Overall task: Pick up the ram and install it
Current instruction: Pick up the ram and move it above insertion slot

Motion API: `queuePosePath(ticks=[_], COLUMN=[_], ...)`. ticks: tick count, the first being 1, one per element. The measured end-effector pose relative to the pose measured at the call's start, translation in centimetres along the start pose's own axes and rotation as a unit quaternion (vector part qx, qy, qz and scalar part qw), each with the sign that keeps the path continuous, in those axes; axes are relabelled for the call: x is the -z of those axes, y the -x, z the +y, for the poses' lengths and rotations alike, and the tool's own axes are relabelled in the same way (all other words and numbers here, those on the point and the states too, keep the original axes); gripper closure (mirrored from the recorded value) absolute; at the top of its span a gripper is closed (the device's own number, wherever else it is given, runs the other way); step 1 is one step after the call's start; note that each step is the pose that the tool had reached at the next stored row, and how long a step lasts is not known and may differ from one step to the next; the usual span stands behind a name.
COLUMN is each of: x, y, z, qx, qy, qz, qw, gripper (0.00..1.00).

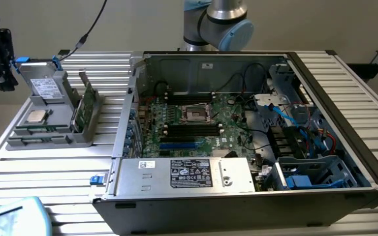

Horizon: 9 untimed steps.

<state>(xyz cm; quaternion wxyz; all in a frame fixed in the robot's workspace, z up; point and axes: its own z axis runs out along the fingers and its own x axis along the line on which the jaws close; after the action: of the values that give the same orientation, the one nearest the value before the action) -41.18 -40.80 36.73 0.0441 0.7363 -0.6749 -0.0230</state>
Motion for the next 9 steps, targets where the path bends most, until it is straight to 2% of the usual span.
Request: queuePosePath(ticks=[1,3,4,9], x=[0.0,0.01,0.0,-0.62], y=[0.0,-0.01,-0.01,0.01], z=[0.0,0.0,0.0,-0.01], qx=[0.0,0.0,0.0,0.0], qy=[0.0,0.0,0.0,0.0], qz=[0.0,0.0,0.0,0.0], qw=[1.0,1.0,1.0,1.0], gripper=[0.76,0.76,0.69,0.69])
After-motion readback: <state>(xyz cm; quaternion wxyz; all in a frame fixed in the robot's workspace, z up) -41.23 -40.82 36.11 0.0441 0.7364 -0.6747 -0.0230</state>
